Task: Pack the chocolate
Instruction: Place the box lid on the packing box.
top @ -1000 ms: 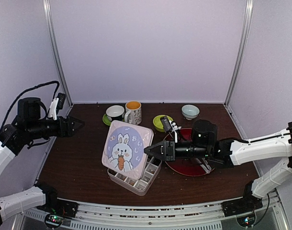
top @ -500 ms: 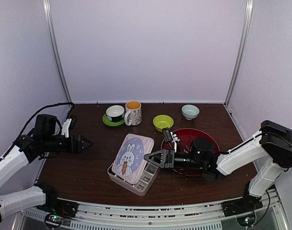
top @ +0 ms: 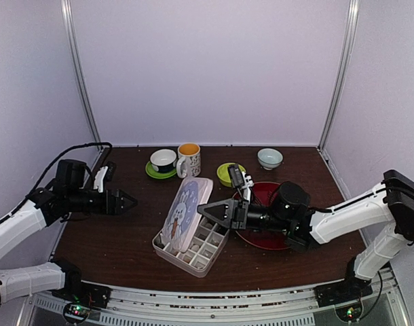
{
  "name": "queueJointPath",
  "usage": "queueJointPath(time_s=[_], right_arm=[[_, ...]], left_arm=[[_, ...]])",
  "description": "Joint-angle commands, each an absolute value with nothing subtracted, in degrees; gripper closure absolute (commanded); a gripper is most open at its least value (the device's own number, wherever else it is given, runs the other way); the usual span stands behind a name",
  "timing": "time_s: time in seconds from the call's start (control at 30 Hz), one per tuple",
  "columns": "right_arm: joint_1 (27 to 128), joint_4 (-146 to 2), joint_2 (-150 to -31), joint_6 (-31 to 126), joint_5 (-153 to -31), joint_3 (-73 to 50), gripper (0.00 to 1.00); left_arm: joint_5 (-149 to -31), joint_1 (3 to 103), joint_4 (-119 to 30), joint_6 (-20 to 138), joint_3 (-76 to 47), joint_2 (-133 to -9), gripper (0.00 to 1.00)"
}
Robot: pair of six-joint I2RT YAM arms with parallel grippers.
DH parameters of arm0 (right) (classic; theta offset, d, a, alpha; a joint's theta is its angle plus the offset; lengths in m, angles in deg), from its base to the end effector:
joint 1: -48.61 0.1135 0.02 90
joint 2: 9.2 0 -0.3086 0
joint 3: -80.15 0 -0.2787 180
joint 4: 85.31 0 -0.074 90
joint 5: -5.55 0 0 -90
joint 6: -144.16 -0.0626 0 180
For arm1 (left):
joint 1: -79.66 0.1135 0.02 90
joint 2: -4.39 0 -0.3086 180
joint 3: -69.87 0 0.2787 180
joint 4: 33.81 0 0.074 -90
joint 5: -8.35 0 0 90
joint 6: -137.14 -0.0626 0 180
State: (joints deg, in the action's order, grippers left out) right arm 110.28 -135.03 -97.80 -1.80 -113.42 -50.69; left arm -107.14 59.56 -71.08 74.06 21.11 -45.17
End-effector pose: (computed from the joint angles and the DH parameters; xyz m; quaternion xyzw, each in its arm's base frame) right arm 0.1415 0.3263 0.2679 -0.2227 0.6102 0.7188 0.2477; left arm 0.1797 -0.0945 0.2640 0.0443 0.8811 -0.3522 0.3125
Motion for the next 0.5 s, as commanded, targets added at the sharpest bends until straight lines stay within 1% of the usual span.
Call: queueJointPath(time_s=[0.0, 0.17, 0.3, 0.47], right_arm=[[111.63, -134.18, -97.91, 0.49, -115.88, -45.67, 1.00], [112.21, -137.06, -103.15, -1.26, -116.44, -41.66, 1.00], [112.20, -139.36, -107.88, -1.85, -116.52, -41.08, 1.00], [112.14, -148.09, -114.18, -7.18, -116.92, -41.90, 1.00]], left_arm=[[-109.23, 59.27, -66.97, 73.80, 20.35, -45.37, 0.24], [-109.80, 59.32, -65.97, 74.16, 20.94, -44.95, 0.22], [-112.22, 59.28, -61.44, 75.87, 24.07, -45.34, 0.17], [-115.18, 59.29, -56.56, 77.27, 27.43, -49.15, 0.17]])
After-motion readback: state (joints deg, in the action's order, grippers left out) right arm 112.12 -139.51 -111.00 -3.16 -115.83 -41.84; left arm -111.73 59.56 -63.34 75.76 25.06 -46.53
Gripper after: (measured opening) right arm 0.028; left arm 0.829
